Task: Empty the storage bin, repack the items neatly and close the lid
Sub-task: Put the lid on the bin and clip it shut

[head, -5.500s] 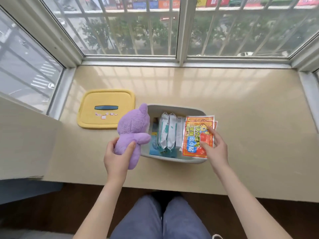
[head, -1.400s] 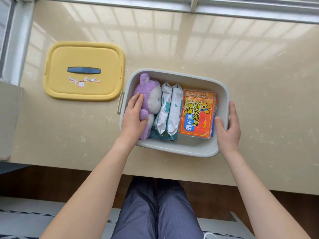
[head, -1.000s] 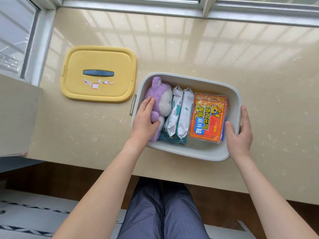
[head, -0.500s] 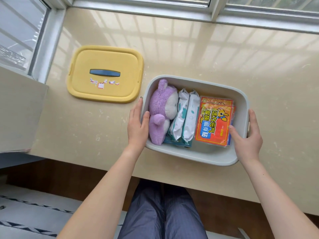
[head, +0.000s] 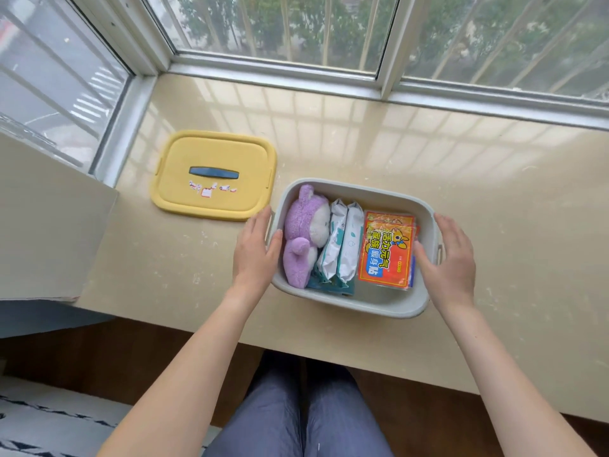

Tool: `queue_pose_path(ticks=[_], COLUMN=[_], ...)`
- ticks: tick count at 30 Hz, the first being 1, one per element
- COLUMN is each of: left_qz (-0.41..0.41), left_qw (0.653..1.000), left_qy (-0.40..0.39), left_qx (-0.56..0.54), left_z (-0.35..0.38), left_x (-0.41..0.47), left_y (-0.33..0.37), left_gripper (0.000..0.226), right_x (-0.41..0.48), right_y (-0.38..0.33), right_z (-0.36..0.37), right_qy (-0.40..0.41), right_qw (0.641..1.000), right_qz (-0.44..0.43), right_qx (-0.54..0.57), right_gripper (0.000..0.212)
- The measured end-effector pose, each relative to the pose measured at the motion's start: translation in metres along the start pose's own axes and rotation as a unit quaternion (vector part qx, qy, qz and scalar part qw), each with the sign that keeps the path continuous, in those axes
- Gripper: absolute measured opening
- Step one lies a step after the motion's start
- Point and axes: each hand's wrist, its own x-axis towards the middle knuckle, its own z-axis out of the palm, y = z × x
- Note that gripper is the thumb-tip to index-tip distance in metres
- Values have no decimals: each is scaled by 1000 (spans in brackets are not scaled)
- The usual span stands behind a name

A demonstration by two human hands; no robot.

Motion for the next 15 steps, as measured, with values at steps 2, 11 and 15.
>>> queue_pose_path(ticks=[2,11,15], left_qz=[52,116,71], left_qw=[998,987,990], left_qy=[4,64,74], left_qx=[35,91,92], left_z=[-22,-87,-115], left_x=[-4,-12,0], left_y=[20,13,-29], left_gripper=[52,47,49], right_x=[1,3,8], right_y=[-26,-118,-158], right_z=[-13,13,66], right_qy=[11,15,-22], right_qw=[998,978,973], right_qz=[-67,-205,-227], right_qx=[-11,-46,-29], right_gripper=[52,50,49])
